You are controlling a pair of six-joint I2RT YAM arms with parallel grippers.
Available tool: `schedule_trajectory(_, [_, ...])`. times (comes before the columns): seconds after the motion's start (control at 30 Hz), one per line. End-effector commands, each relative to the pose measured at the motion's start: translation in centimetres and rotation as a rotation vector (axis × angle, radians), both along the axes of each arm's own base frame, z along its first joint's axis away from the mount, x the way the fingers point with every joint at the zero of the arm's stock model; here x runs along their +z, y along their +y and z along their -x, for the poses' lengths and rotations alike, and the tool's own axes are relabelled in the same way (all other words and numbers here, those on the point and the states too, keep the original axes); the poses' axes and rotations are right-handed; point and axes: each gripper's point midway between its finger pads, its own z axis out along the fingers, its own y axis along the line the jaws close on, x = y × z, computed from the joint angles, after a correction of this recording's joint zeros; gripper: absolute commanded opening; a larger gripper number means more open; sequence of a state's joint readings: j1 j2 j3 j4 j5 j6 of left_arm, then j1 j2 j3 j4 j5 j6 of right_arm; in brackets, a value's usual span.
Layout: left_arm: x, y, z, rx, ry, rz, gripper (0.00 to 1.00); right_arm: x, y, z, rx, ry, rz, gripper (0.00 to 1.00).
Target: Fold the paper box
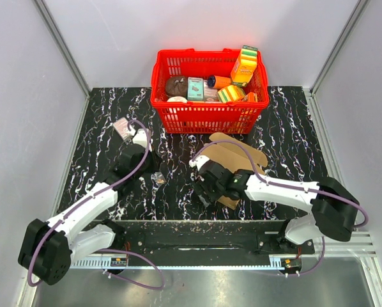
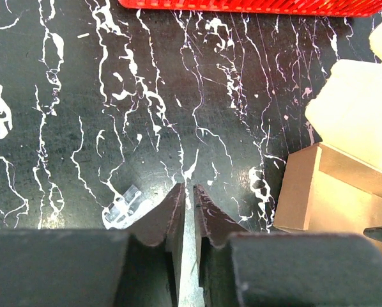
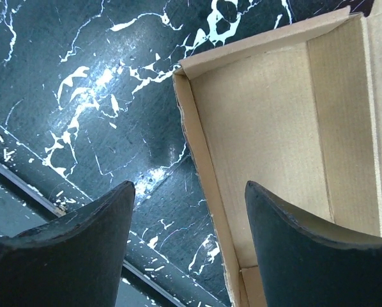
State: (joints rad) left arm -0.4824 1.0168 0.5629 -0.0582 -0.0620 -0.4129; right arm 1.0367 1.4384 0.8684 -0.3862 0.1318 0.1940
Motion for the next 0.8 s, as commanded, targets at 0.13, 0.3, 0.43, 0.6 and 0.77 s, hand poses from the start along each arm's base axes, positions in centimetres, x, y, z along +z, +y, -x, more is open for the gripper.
schedule_trajectory(0.13, [-0.3,-0.6,-0.3,-0.007,0.057,0.006,0.31,3.7,0.7,-0.7,-0.044,-0.028,-0.159,0.76])
schedule_trajectory(0.3, [-2.2,-0.7,-0.3,0.012,0.129,-0.003,0.36,4.6,0.3,-0.9,-0.071,-0.029,-0.193,0.77])
schedule_trajectory(0.43, [-3.3,-0.7,-0.3,0.024,0.172,-0.014,0.40,5.1,-0.1,-0.9,-0.095,-0.032,-0.217,0.77])
schedule_trajectory(0.6, [-4.3,-0.3,-0.2,0.048,0.219,-0.040,0.47,6.2,-0.8,-1.1,-0.119,-0.047,-0.251,0.77])
schedule_trajectory(0.77, [-5.8,0.2,-0.3,0.079,0.272,-0.087,0.53,6.8,-1.0,-0.9,-0.118,-0.052,-0.268,0.77])
